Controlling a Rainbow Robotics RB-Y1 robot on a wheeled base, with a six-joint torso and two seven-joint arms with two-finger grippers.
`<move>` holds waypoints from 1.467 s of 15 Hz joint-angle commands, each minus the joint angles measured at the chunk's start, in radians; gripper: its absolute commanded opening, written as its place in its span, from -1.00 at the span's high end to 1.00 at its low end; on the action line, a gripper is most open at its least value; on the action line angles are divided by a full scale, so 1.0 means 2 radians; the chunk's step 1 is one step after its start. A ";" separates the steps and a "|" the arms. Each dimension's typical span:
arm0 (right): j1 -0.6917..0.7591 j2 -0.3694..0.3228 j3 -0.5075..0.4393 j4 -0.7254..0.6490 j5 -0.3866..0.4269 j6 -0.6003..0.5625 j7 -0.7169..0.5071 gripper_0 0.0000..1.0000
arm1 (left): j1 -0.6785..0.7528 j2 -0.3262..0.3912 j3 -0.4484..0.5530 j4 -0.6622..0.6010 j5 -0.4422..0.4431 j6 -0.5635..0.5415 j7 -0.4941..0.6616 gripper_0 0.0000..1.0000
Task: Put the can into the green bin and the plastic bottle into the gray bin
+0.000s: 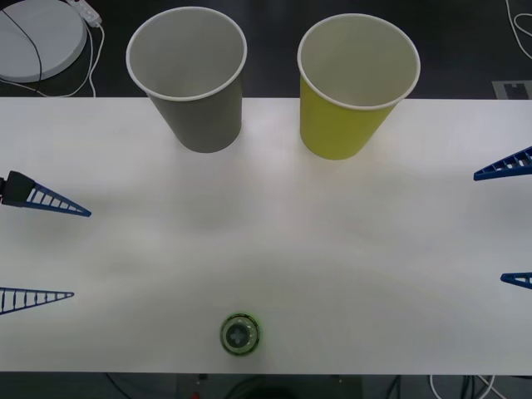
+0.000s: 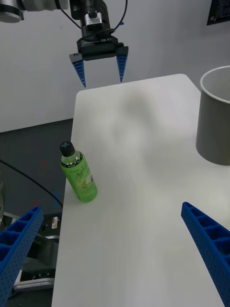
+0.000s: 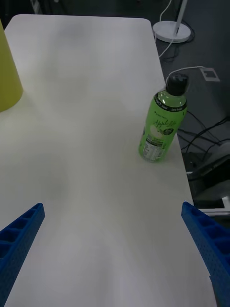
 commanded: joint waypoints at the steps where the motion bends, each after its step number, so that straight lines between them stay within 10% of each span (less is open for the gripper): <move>1: 0.000 0.000 0.000 0.000 0.000 0.000 0.000 -1.00 | 0.001 0.000 -0.005 0.030 0.005 -0.022 -0.037 -1.00; 13: 0.000 0.000 0.000 0.000 0.000 0.000 0.000 -1.00 | 0.000 -0.019 -0.116 0.084 0.055 0.006 -0.114 -1.00; 22: 0.000 0.000 0.000 0.000 0.000 0.000 0.000 -1.00 | 0.000 -0.058 -0.146 0.063 -0.002 0.031 -0.128 -1.00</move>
